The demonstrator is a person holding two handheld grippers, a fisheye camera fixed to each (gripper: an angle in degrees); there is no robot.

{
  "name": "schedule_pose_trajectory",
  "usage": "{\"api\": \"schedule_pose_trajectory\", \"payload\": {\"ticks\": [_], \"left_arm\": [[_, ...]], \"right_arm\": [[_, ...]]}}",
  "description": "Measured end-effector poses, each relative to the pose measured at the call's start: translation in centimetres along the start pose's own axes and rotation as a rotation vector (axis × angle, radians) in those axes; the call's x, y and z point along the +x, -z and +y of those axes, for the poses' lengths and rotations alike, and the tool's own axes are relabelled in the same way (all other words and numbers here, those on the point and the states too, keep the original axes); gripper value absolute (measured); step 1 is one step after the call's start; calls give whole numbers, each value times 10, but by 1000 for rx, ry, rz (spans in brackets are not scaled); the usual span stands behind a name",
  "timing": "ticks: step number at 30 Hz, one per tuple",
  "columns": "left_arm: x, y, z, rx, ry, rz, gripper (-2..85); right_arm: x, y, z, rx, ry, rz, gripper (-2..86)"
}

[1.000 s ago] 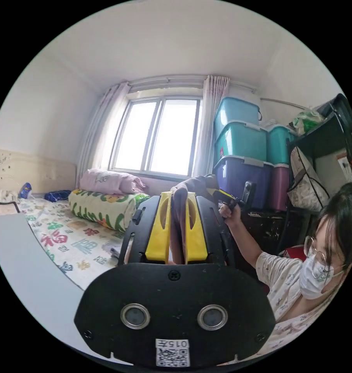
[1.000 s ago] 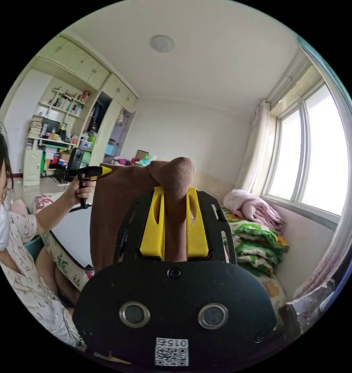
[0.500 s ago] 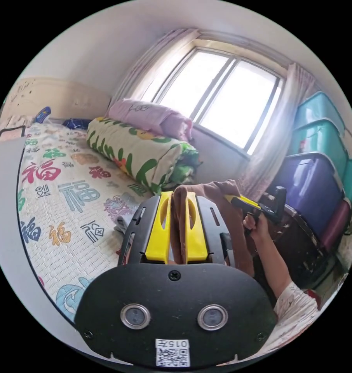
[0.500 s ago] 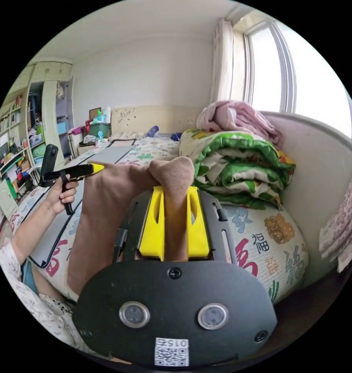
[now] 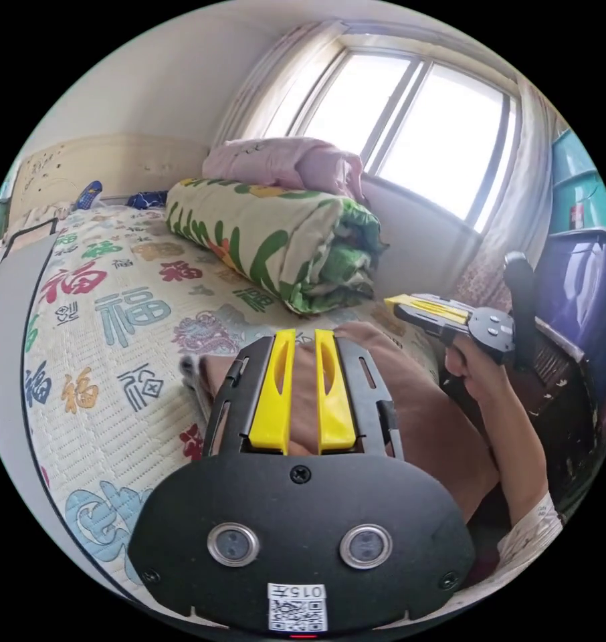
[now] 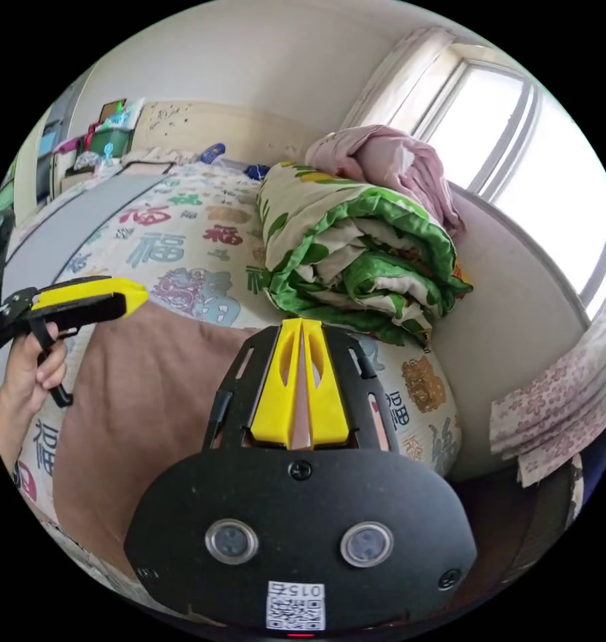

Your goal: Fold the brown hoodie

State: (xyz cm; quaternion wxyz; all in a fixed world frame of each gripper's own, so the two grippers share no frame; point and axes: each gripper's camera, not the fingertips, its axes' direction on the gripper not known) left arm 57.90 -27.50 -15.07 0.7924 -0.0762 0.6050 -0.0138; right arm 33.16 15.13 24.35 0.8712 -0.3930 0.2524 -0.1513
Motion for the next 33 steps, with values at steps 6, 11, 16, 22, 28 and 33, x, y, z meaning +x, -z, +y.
{"api": "schedule_pose_trajectory", "payload": {"ticks": [6, 11, 16, 22, 28, 33], "left_arm": [[-72, -59, -5, -123, 145, 66, 39], [-123, -68, -8, -110, 239, 173, 0], [-132, -41, -10, -57, 208, 155, 7], [-129, 75, 3, 67, 62, 19, 47], [-119, 232, 53, 238, -63, -6, 53], [-117, 338, 140, 348, -139, 5, 50]], "right_arm": [[-111, -124, -21, -75, 135, 307, -10], [-172, -189, -30, -27, 196, 502, -9], [-179, -216, -27, 21, 158, 497, -10], [-131, -178, 13, 263, -80, 390, -10], [-67, -44, 115, 693, -416, -25, -8], [-75, 38, 231, 1023, -462, -673, -6]]}}
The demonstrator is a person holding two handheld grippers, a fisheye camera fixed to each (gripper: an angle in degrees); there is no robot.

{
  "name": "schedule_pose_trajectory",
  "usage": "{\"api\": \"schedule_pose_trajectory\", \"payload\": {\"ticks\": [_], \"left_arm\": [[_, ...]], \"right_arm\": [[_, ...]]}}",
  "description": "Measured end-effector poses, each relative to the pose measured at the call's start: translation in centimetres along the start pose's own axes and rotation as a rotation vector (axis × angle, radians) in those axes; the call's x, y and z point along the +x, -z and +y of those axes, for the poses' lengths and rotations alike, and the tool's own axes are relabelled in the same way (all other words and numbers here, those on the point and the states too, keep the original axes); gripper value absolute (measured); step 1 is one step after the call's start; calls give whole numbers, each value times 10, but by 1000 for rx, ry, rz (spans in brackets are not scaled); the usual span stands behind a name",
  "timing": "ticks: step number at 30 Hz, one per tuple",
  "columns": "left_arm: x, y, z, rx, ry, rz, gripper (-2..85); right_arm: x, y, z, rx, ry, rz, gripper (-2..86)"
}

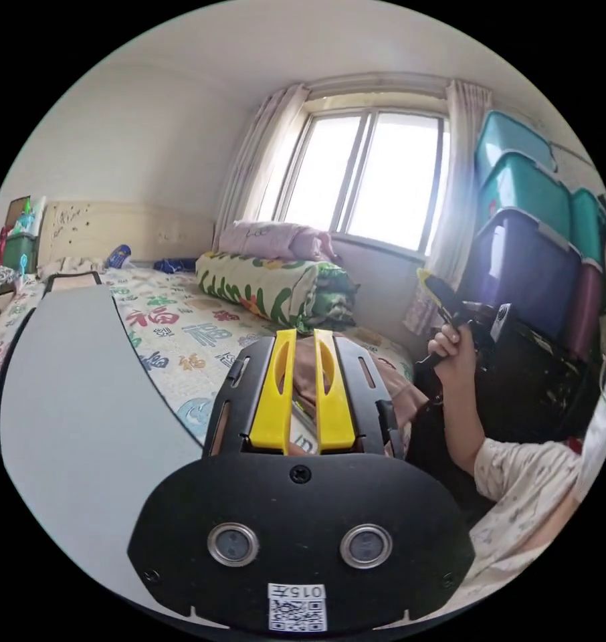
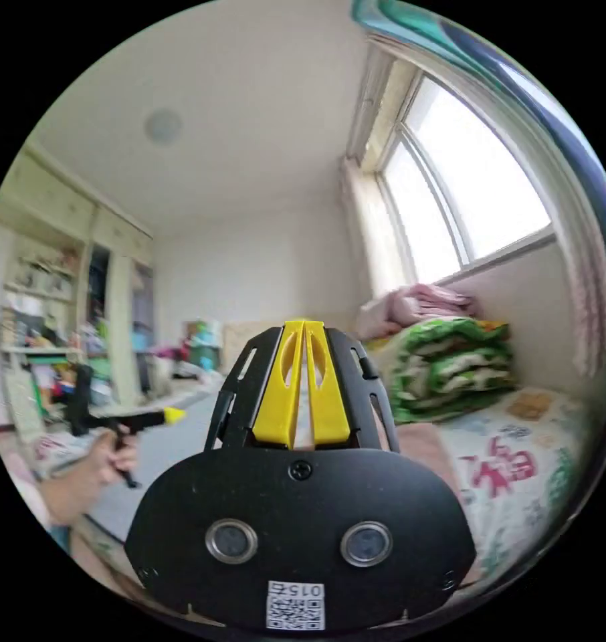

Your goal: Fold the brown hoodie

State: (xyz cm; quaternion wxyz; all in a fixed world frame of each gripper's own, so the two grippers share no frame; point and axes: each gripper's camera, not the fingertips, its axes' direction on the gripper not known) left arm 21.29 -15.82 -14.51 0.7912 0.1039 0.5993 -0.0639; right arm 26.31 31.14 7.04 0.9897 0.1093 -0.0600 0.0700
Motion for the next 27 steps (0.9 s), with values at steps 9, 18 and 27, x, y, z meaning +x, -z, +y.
{"api": "schedule_pose_trajectory", "payload": {"ticks": [9, 18, 27], "left_arm": [[-22, 224, 158, 27, 144, -622, 54], [-43, 489, 257, 17, 648, -1491, 134], [-75, 631, 367, -35, 1117, -1841, 180]], "right_arm": [[-73, 136, 50, 198, -223, -742, -6], [-72, 149, 82, 99, -376, -1075, -6], [-101, 167, 99, 81, -254, -1137, -5]]}}
